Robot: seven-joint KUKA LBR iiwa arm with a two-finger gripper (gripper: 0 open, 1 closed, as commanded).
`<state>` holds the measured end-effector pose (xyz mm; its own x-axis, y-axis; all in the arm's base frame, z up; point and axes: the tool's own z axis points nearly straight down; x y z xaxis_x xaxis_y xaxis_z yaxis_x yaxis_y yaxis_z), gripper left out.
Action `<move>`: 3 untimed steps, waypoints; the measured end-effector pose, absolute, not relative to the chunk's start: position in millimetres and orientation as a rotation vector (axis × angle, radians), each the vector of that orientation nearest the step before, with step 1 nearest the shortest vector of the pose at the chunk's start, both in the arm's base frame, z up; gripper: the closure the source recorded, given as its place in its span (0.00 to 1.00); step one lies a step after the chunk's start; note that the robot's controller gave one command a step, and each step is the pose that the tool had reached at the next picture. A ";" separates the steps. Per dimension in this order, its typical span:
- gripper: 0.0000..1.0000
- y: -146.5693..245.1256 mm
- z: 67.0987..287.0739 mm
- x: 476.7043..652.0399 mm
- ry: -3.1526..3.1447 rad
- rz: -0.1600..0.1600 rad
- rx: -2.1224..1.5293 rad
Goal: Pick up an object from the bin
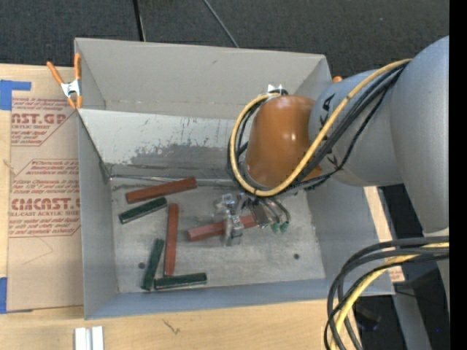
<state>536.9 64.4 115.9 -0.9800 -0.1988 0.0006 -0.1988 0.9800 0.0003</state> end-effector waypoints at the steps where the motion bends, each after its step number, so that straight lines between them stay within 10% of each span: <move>1: 1.00 64.7 125.8 538.0 -3.131 -0.001 0.315; 3: 1.00 64.8 134.7 536.8 -3.125 0.000 0.314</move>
Offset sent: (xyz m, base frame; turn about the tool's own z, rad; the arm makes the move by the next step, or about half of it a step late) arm 0.0000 0.0001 0.0130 0.0000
